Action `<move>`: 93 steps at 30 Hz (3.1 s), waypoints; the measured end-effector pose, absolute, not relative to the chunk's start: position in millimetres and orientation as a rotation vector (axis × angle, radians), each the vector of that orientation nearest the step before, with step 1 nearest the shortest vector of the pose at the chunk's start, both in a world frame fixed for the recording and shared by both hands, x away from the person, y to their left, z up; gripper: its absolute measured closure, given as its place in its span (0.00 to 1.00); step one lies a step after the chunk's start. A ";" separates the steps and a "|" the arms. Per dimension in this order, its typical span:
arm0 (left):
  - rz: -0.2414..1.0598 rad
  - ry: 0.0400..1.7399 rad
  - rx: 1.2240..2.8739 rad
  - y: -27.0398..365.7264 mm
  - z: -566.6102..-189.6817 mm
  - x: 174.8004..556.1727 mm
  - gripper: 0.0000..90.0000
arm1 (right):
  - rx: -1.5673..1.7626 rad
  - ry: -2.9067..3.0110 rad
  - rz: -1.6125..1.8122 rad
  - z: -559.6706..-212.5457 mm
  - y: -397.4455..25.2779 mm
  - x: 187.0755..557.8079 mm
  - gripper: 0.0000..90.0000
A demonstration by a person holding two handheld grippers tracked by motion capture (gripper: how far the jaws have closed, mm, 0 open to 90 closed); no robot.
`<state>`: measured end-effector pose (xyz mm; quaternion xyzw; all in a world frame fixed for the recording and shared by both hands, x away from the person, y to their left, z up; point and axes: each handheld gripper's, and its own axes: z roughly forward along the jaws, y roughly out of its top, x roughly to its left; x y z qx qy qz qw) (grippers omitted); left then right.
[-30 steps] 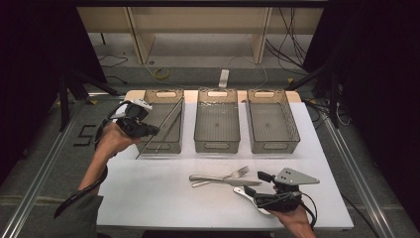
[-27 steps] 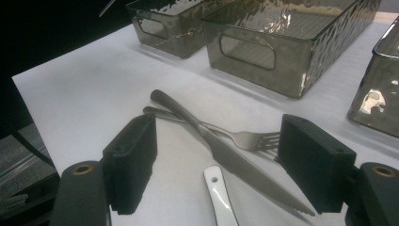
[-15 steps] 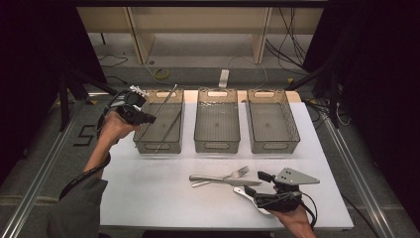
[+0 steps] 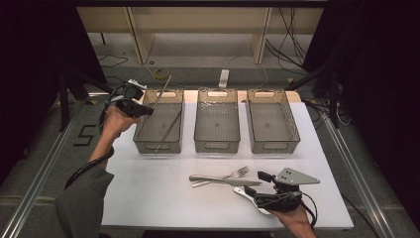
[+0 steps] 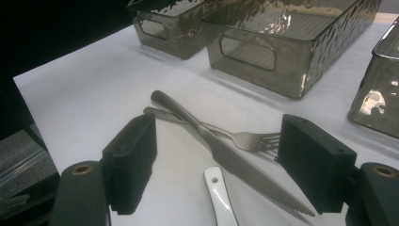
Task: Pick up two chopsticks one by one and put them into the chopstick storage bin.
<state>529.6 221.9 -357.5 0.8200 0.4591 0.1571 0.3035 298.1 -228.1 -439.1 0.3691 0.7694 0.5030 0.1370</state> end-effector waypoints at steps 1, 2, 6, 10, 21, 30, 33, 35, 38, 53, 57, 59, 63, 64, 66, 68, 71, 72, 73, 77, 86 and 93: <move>0.422 1.218 2.171 221.7 -358.4 530.4 0.95 | 1.069 2.226 1.456 -439.0 -228.1 298.1 0.33; 0.419 1.222 2.168 221.4 -359.6 531.2 0.95 | 1.069 2.227 1.456 -439.1 -228.1 298.1 0.33; 0.431 1.237 2.162 221.5 -365.8 534.4 0.95 | 1.068 2.227 1.458 -439.0 -227.8 297.8 0.33; 0.426 1.252 2.152 221.7 -370.1 536.7 0.95 | 1.065 2.229 1.457 -439.3 -227.8 298.0 0.33; 0.444 1.256 2.159 218.3 -377.9 537.7 0.95 | 1.067 2.230 1.454 -439.4 -227.9 297.9 0.33; 0.436 1.275 2.150 218.8 -389.9 537.8 0.95 | 1.064 2.233 1.453 -439.4 -227.6 297.8 0.33; 0.435 1.277 2.152 218.5 -393.5 537.9 0.95 | 1.065 2.235 1.449 -439.6 -227.5 297.8 0.33; 0.435 1.280 2.144 218.6 -395.5 537.4 0.95 | 1.065 2.232 1.452 -439.5 -227.5 297.7 0.33; 0.433 1.283 2.153 218.7 -400.2 536.4 0.95 | 1.067 2.232 1.452 -439.9 -227.6 297.9 0.33; 0.409 1.320 2.154 218.5 -415.4 537.4 0.95 | 1.068 2.234 1.452 -439.7 -227.7 297.8 0.33; 0.400 1.326 2.154 218.0 -416.8 537.8 0.95 | 1.066 2.233 1.453 -439.8 -227.7 297.9 0.33; 0.398 1.333 2.153 218.1 -417.4 538.1 0.94 | 1.066 2.232 1.454 -439.5 -227.8 297.6 0.33; 0.388 1.337 2.157 217.4 -420.3 538.6 0.94 | 1.067 2.234 1.452 -439.9 -227.8 298.0 0.33; 0.386 1.341 2.161 217.3 -421.2 539.1 0.94 | 1.066 2.233 1.453 -439.8 -227.7 297.9 0.33; 0.383 1.344 2.160 217.8 -422.3 539.5 0.94 | 1.067 2.233 1.454 -439.7 -227.7 297.9 0.33; 0.380 1.346 2.156 217.9 -422.5 539.1 0.93 | 1.067 2.232 1.452 -439.7 -227.9 297.8 0.33; 0.392 1.353 2.138 218.6 -420.3 538.9 0.78 | 1.067 2.232 1.454 -439.6 -227.9 297.9 0.33; 0.391 1.355 2.123 219.1 -418.4 538.1 0.75 | 1.067 2.233 1.452 -439.7 -227.9 297.9 0.33; 0.389 1.352 2.102 219.7 -415.5 536.7 0.71 | 1.066 2.233 1.452 -439.7 -227.8 297.8 0.33; 0.380 1.335 2.042 221.4 -405.2 527.0 0.57 | 1.068 2.233 1.448 -439.7 -228.3 298.1 0.33; 0.321 1.277 1.981 228.9 -394.0 491.5 0.40 | 1.058 2.236 1.426 -438.9 -227.0 297.6 0.33; 0.326 1.223 2.021 224.2 -388.3 469.2 0.32 | 1.031 2.266 1.364 -437.3 -225.4 297.7 0.33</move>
